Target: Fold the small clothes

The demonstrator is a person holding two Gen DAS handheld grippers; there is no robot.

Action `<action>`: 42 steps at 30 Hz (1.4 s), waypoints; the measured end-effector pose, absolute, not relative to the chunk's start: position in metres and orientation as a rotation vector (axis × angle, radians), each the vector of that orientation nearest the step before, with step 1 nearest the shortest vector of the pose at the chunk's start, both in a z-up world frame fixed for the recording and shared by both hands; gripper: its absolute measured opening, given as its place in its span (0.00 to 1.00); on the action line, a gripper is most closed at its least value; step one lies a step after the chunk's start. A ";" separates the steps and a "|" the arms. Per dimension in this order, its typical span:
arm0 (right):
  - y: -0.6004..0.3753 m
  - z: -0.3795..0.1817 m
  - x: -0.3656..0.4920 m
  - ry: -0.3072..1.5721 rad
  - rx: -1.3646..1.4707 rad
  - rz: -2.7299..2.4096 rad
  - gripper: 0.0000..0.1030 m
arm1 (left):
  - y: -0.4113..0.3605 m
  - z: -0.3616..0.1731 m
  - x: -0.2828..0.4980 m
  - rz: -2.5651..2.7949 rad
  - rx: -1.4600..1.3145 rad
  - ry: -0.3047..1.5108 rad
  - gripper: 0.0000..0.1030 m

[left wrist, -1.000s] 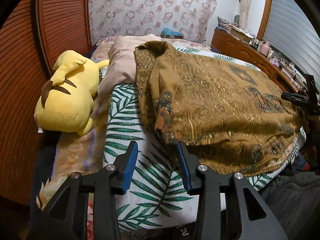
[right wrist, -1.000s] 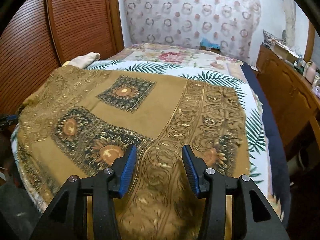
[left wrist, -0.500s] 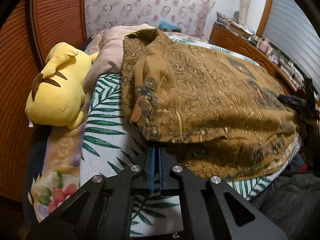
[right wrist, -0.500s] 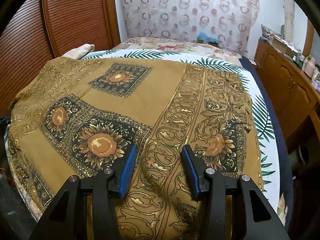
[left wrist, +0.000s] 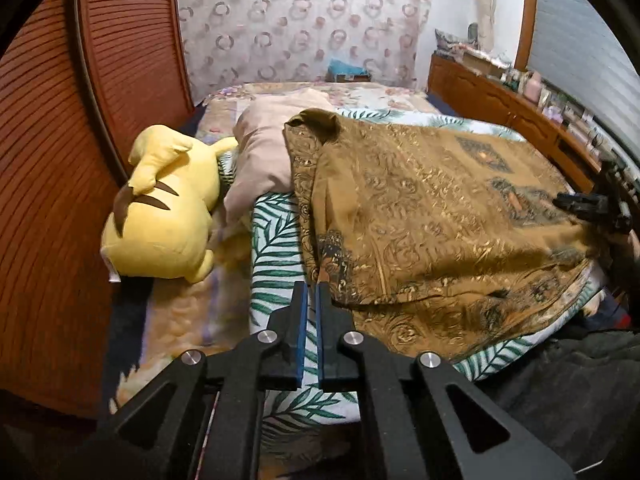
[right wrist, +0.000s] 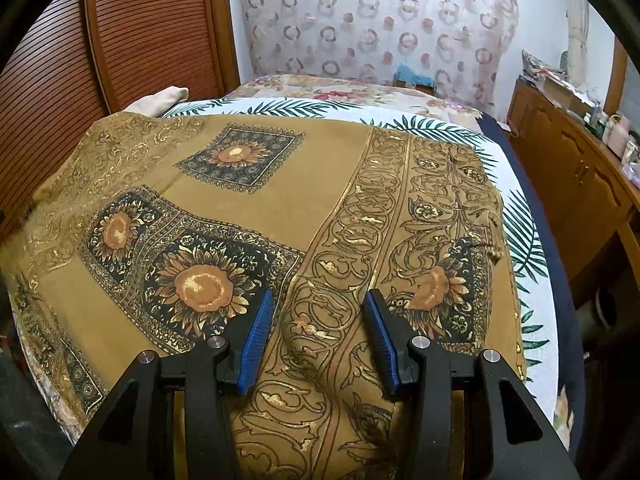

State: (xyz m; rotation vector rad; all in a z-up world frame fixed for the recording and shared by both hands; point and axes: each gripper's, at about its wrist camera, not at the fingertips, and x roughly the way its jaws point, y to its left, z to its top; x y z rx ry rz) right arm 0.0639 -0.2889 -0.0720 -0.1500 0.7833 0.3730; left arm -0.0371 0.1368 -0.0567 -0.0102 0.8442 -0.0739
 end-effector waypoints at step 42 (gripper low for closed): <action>-0.293 -0.072 0.061 0.786 -0.141 0.396 0.56 | 0.133 -0.112 0.049 -0.070 -0.119 0.900 0.60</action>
